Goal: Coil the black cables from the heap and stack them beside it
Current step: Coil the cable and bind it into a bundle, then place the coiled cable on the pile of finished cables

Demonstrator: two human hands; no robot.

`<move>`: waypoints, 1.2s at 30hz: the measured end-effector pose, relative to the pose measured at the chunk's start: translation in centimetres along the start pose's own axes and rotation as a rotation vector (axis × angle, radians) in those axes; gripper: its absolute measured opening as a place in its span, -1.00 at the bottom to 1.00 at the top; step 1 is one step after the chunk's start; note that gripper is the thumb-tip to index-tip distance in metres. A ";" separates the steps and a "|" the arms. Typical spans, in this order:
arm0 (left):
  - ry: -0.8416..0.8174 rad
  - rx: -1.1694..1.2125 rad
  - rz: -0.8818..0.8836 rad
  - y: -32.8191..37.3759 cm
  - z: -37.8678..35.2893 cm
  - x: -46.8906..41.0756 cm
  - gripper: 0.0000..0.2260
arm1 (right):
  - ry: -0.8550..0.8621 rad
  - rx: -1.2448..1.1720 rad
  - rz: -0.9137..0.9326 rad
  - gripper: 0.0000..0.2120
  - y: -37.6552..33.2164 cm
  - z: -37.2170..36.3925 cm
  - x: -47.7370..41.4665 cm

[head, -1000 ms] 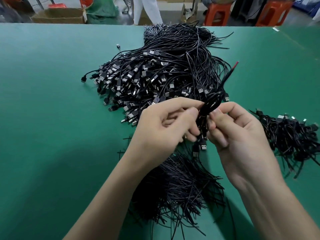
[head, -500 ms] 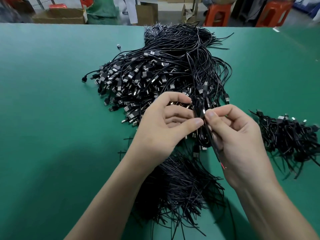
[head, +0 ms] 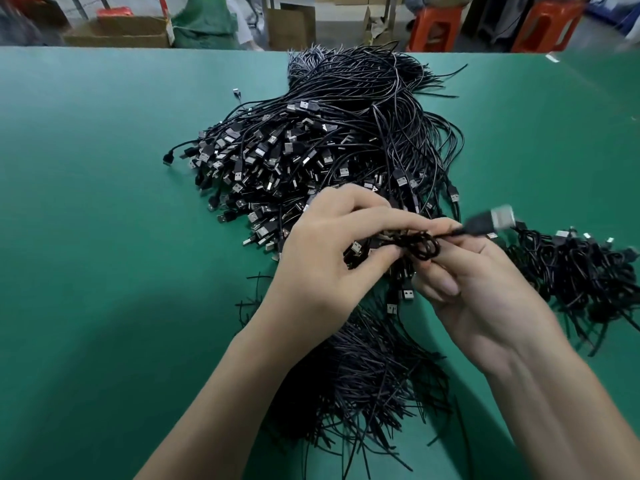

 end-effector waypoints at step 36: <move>-0.006 0.043 -0.055 -0.6 -0.8 0.4 -0.79 | -0.071 0.409 -0.059 -0.80 -0.9 2.6 -0.8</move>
Point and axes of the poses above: each hand's wrist, its own x-axis away from the middle knuckle, its own z-axis out of the back of the hand, y = z × x, the point moved 3 cm from there along -x, towards the middle knuckle, and after that the axes turned 2 degrees about y, right-handed, at the moved point
